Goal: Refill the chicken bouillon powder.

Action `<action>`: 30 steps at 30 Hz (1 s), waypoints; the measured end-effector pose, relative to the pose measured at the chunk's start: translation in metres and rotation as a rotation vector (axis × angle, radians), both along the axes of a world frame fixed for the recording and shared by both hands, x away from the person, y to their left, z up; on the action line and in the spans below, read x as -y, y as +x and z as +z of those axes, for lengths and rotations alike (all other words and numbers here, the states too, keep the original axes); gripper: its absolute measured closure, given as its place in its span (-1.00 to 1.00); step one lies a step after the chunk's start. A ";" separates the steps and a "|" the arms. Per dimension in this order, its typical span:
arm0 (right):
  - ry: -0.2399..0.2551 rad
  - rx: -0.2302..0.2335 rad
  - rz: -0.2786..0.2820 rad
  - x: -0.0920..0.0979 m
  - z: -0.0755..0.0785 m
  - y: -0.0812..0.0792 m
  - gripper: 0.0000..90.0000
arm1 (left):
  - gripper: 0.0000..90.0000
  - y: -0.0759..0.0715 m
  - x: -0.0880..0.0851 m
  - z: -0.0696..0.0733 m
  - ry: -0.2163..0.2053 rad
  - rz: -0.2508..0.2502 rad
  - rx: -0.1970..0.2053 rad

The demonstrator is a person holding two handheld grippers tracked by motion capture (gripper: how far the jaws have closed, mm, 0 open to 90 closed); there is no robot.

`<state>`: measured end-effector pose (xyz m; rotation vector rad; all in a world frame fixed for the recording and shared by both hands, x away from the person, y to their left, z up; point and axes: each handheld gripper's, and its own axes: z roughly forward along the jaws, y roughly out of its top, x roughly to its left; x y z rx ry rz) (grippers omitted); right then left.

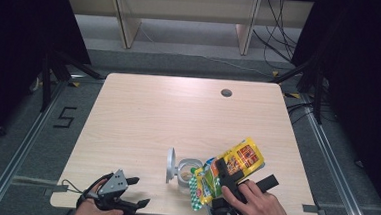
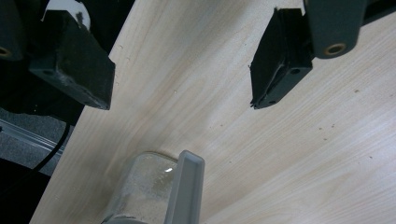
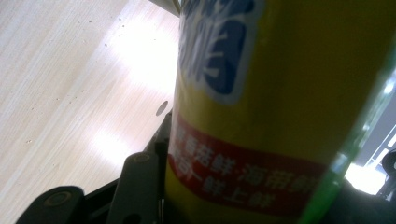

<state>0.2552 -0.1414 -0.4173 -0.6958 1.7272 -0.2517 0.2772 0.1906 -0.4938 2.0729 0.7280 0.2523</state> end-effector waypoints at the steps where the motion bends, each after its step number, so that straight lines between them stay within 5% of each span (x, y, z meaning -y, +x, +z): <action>1: 0.000 0.000 0.000 0.000 0.000 0.000 0.32 | -0.52 0.000 -0.001 0.000 0.010 -0.006 0.003; 27: -0.008 0.008 -0.003 0.001 0.003 0.000 0.32 | -0.52 0.001 -0.002 0.001 0.018 -0.007 0.009; 30: -0.037 0.022 0.005 0.001 0.005 0.000 0.32 | -0.52 0.001 -0.002 0.000 0.017 -0.005 0.014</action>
